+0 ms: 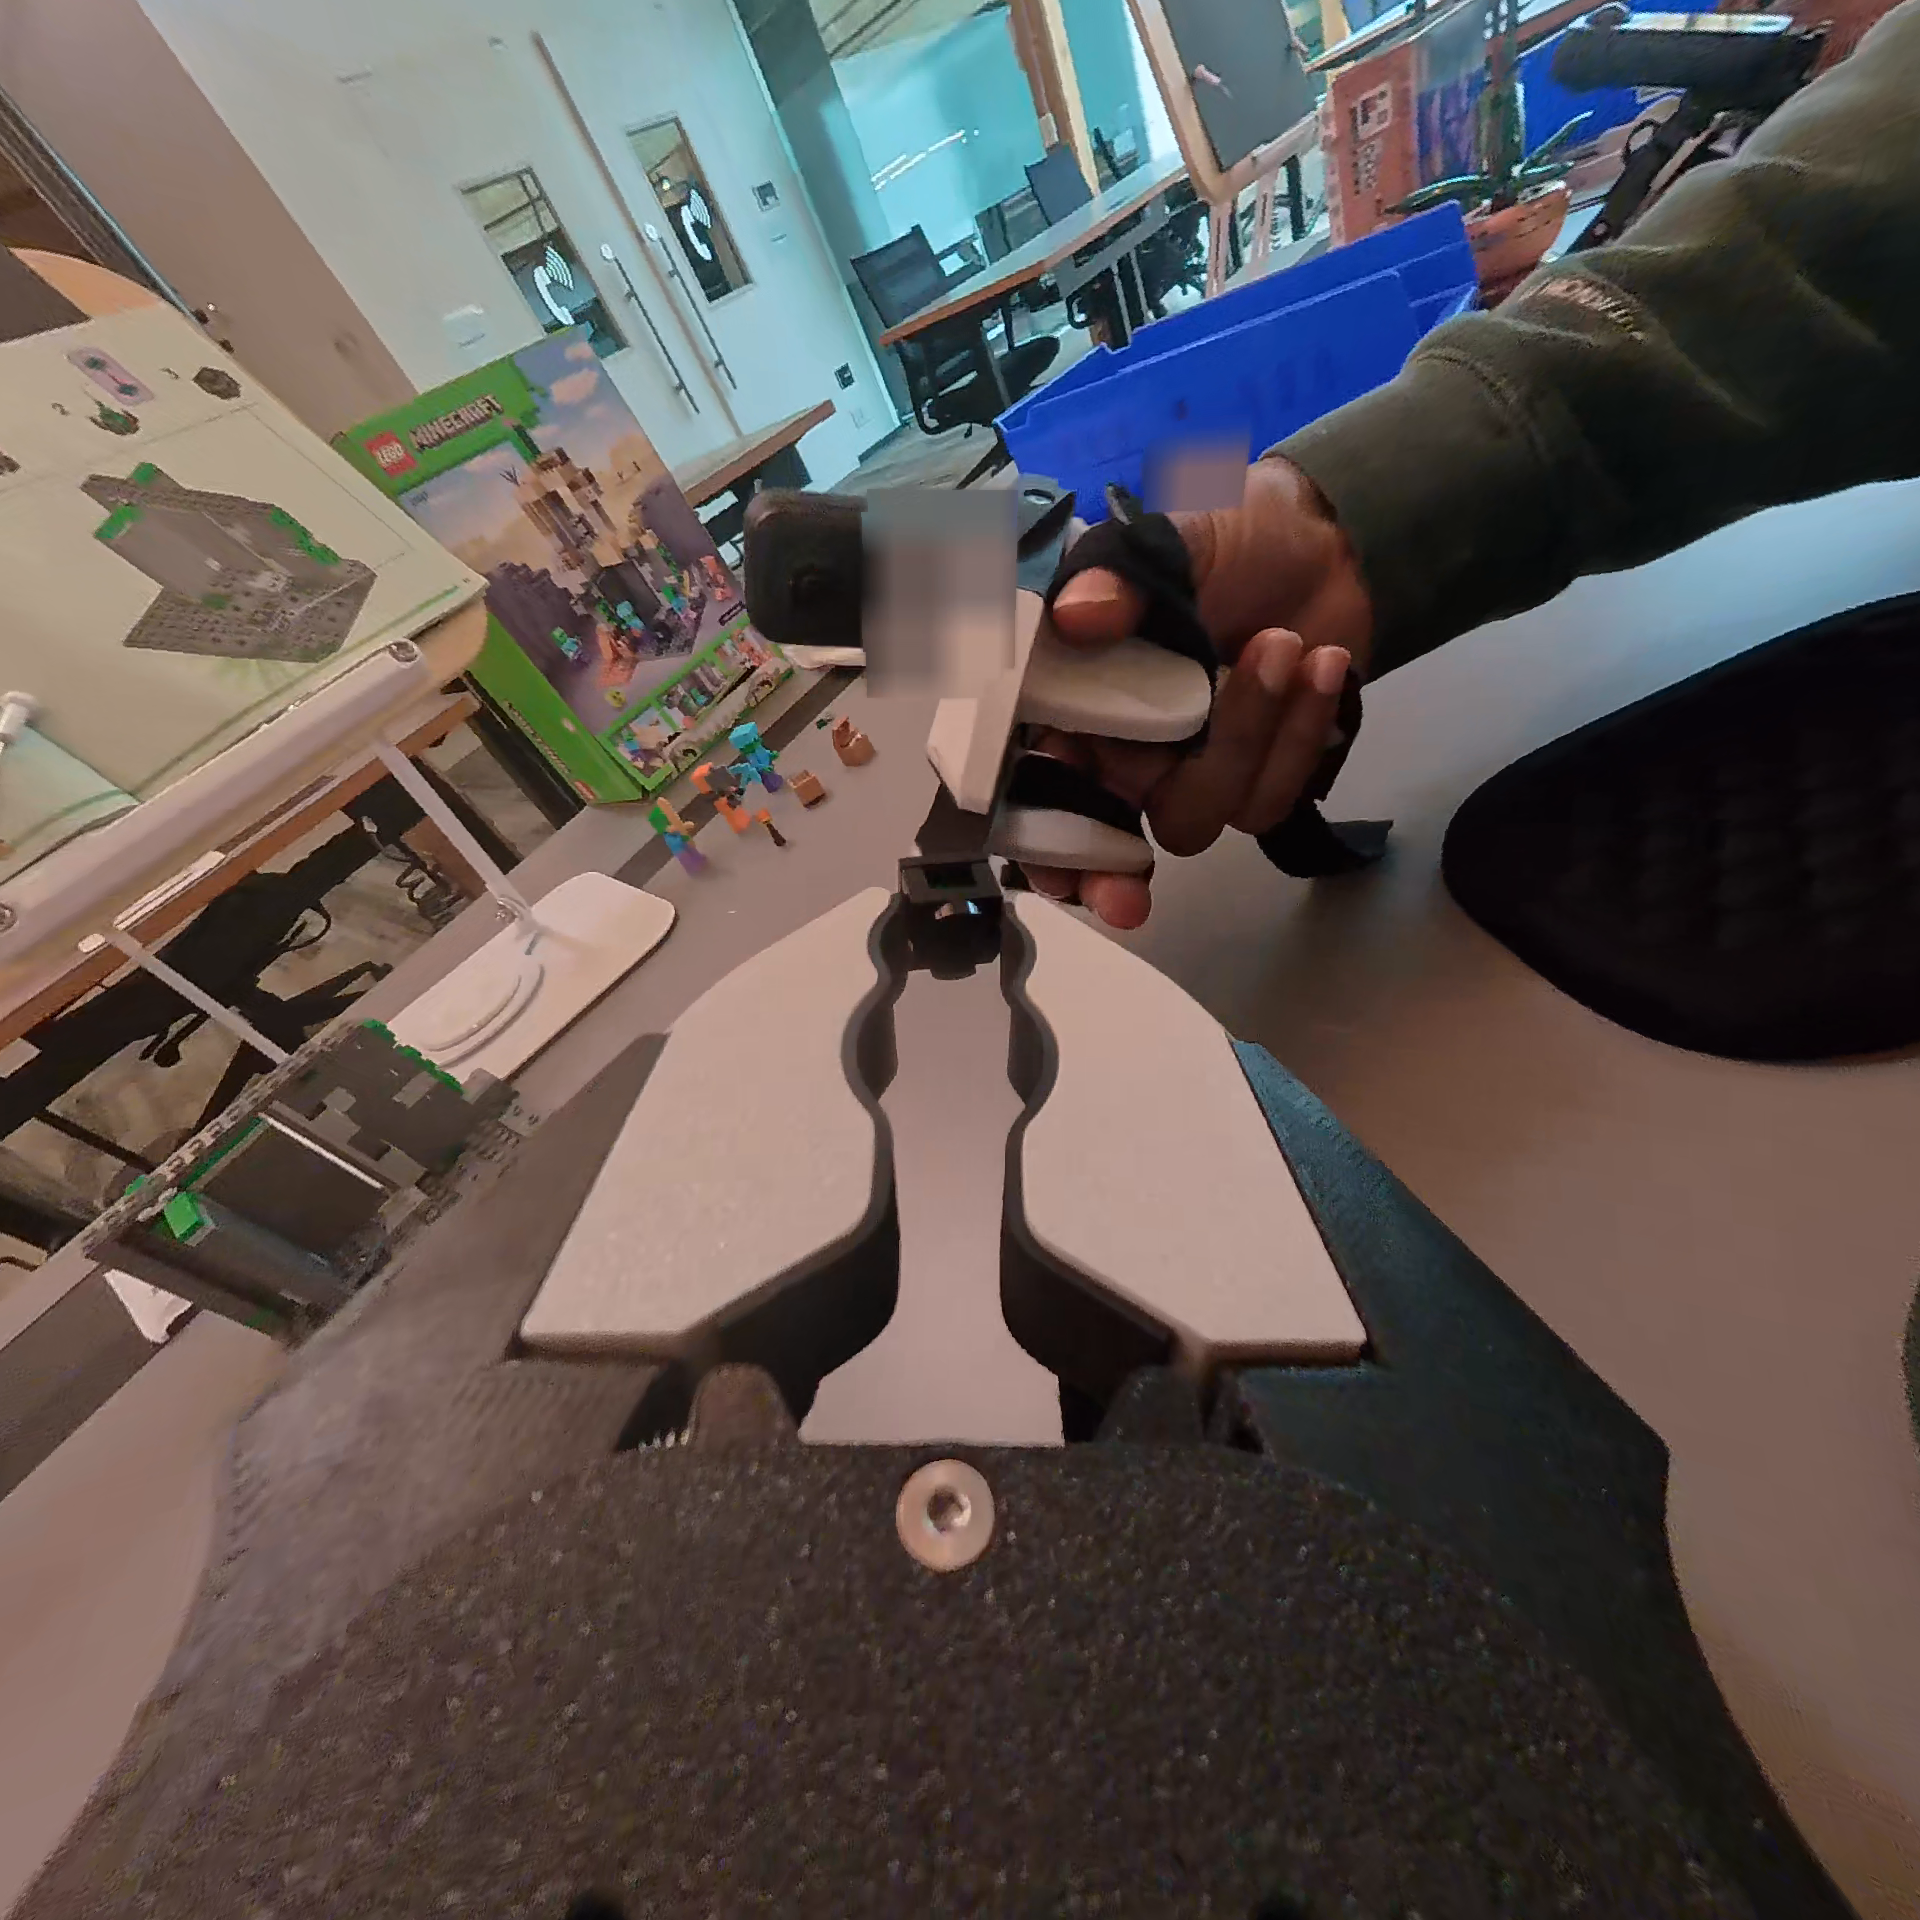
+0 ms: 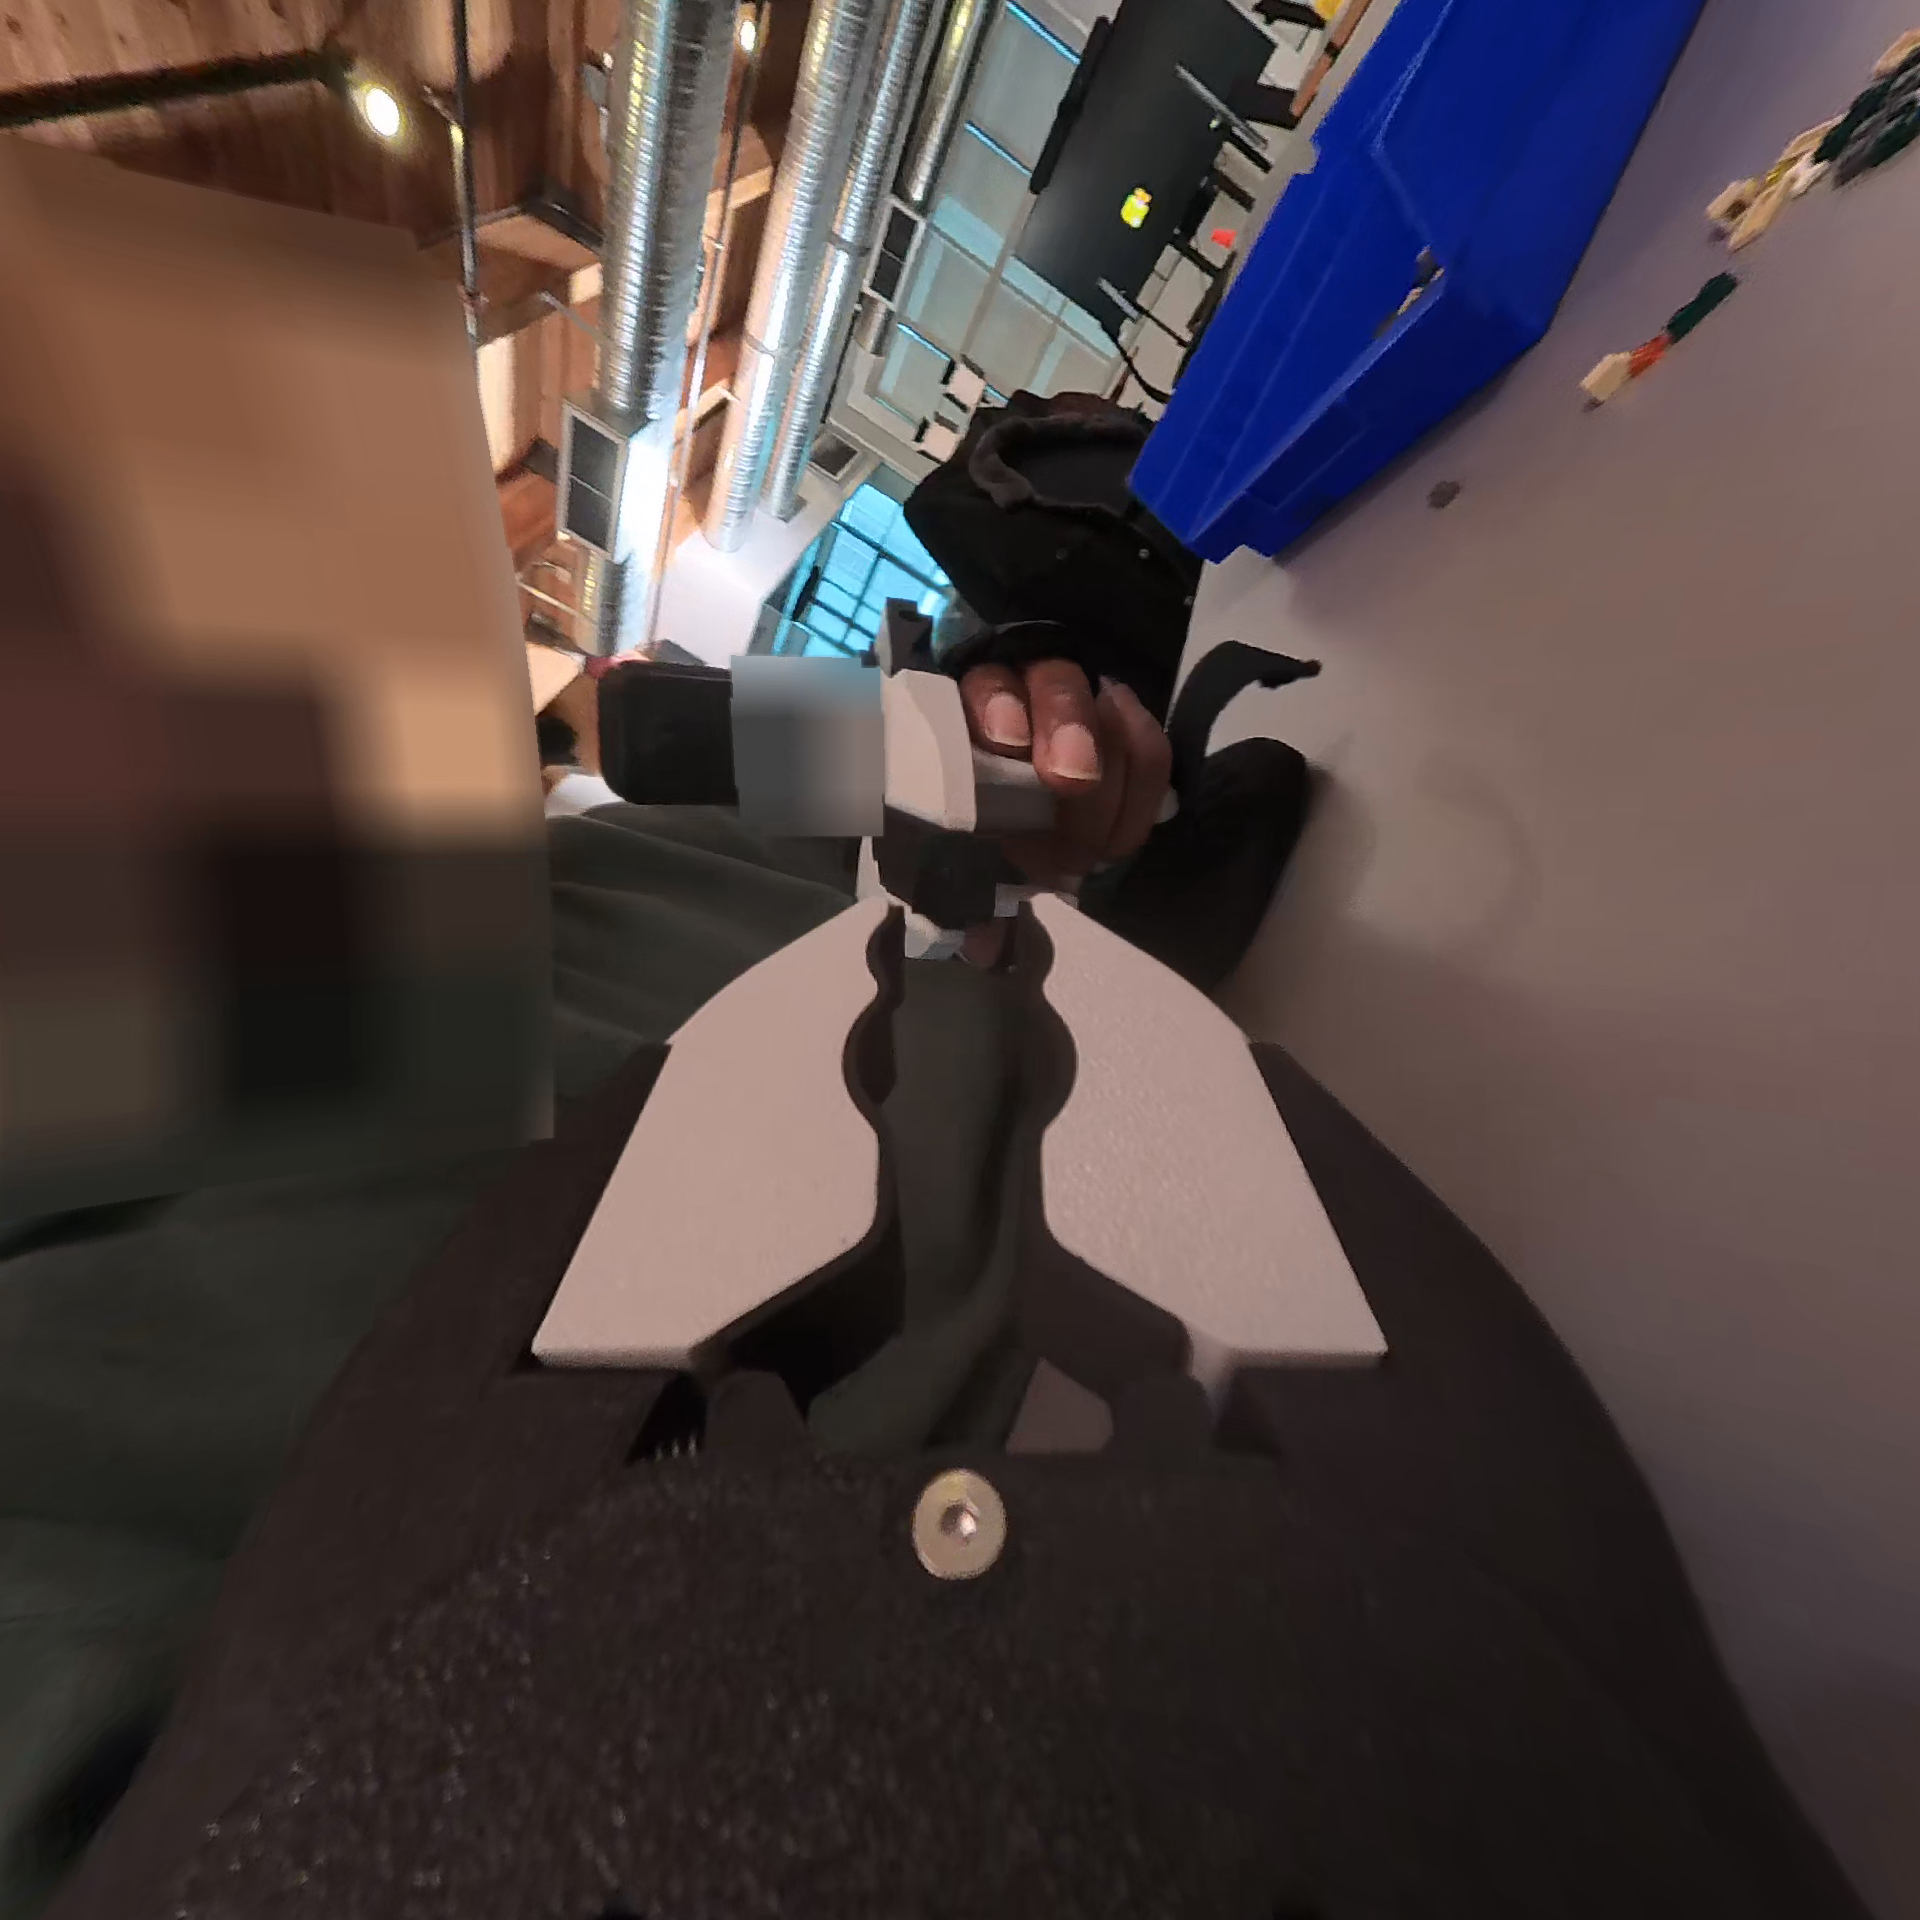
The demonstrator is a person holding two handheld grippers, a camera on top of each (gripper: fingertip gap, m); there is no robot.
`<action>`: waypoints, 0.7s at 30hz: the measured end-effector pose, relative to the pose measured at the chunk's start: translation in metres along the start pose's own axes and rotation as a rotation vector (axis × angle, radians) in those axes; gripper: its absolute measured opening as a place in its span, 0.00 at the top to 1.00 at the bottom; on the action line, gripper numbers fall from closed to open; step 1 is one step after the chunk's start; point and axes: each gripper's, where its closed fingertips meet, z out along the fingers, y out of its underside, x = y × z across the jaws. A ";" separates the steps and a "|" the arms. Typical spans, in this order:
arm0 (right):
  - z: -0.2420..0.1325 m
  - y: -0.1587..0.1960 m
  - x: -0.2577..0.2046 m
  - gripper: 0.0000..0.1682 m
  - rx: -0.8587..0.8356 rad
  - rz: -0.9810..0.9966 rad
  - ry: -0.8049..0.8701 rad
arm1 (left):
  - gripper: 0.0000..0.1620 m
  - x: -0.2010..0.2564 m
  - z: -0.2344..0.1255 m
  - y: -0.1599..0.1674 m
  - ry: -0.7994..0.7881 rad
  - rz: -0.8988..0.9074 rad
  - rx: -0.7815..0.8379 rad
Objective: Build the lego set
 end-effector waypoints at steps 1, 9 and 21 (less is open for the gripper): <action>0.001 0.002 0.000 0.87 -0.007 -0.014 0.012 | 0.90 0.000 0.000 0.001 0.000 -0.002 -0.002; 0.014 0.005 0.004 0.84 -0.020 -0.040 0.054 | 0.90 0.002 0.004 0.008 -0.003 0.021 -0.031; -0.048 -0.015 0.034 0.91 -0.242 -0.419 0.435 | 0.85 0.007 0.007 0.023 0.172 -0.346 -0.034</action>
